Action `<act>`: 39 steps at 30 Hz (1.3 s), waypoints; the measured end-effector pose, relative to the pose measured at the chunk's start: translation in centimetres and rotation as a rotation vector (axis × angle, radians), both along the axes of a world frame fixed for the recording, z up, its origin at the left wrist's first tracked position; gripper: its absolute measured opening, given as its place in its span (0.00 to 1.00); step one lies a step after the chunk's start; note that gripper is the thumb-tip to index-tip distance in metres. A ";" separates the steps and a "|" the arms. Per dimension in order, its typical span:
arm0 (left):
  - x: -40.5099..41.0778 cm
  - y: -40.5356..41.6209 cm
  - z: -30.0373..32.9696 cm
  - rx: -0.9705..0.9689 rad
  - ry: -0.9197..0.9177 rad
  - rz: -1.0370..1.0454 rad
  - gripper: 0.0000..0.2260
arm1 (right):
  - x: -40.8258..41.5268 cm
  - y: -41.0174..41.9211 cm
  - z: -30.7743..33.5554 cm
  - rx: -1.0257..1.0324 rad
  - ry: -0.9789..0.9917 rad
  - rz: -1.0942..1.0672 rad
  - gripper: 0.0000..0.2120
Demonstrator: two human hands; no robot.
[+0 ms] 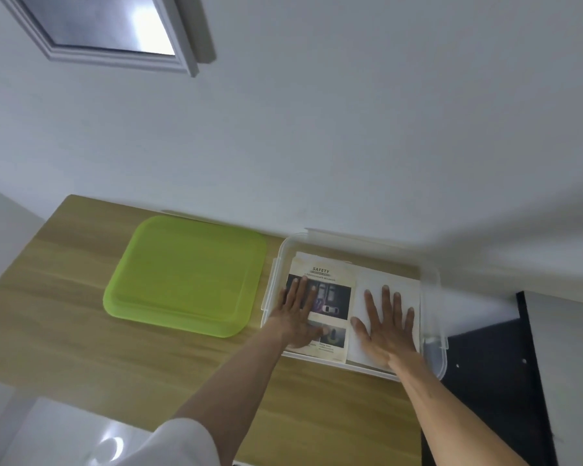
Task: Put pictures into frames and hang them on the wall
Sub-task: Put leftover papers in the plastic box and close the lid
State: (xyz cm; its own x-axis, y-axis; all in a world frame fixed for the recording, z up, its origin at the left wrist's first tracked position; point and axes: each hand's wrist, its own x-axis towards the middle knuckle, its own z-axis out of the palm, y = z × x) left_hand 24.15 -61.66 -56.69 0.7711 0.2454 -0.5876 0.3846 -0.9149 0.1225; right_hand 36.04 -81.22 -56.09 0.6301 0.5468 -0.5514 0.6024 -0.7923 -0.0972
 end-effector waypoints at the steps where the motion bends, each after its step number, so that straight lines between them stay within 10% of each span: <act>1: -0.1 -0.1 0.1 0.009 -0.009 -0.003 0.41 | 0.0 0.0 0.1 -0.002 0.006 -0.002 0.34; 18: -5.3 8.6 6.3 0.023 -0.851 0.010 0.24 | -5.6 9.9 7.7 0.469 -0.291 -0.048 0.35; 25: -13.1 20.7 6.9 0.059 -0.625 0.465 0.31 | -13.4 22.2 9.0 0.696 -0.230 0.031 0.29; 31: -20.6 28.8 4.5 0.026 -0.268 0.827 0.44 | -17.4 27.0 5.9 0.220 0.093 -0.370 0.43; 39: -23.3 32.3 3.6 -0.148 -0.302 1.066 0.38 | -17.5 28.1 3.9 0.226 0.231 -0.695 0.49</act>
